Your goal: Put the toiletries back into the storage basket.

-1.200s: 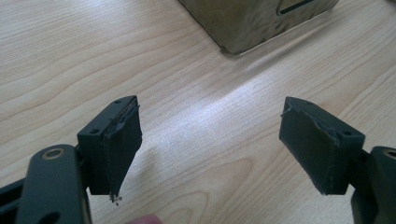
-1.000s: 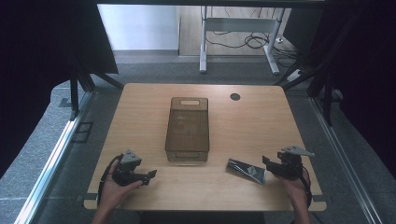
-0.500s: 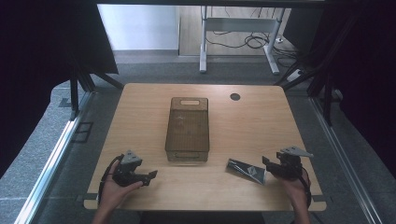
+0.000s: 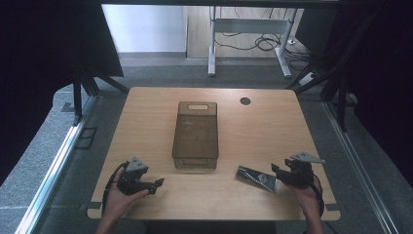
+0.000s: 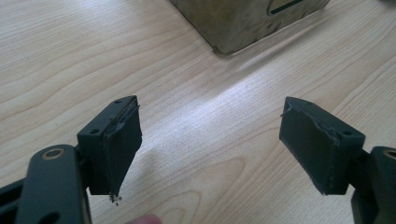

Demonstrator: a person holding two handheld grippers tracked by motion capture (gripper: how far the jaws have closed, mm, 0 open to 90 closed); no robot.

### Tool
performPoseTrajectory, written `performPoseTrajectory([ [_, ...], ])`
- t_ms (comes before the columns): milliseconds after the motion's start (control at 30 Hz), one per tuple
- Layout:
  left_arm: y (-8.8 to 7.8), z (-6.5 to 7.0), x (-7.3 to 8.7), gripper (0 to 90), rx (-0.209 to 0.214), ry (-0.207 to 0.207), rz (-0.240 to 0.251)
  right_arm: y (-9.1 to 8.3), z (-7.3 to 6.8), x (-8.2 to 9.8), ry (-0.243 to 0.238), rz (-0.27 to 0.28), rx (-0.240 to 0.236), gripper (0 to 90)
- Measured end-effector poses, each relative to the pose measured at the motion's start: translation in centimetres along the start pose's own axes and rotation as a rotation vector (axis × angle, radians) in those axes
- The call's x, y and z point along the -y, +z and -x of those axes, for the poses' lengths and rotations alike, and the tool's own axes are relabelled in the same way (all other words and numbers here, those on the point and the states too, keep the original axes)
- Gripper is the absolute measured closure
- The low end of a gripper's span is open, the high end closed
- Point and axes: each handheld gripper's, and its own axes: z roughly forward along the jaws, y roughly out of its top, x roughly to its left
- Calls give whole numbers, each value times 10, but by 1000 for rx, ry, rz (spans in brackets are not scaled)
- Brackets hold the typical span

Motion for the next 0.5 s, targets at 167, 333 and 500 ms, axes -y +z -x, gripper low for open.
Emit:
performPoseTrajectory([
  [167,0,1,0,212,0,-4,-2,-2,-2,-3,-13,-1,-19,452],
  [333,0,-1,-1,212,1,-9,-3,-3,-7,-10,-43,-30,-30,510],
  [500,3,0,-2,211,11,-1,-11,-3,-15,-17,-92,-87,-68,571],
])
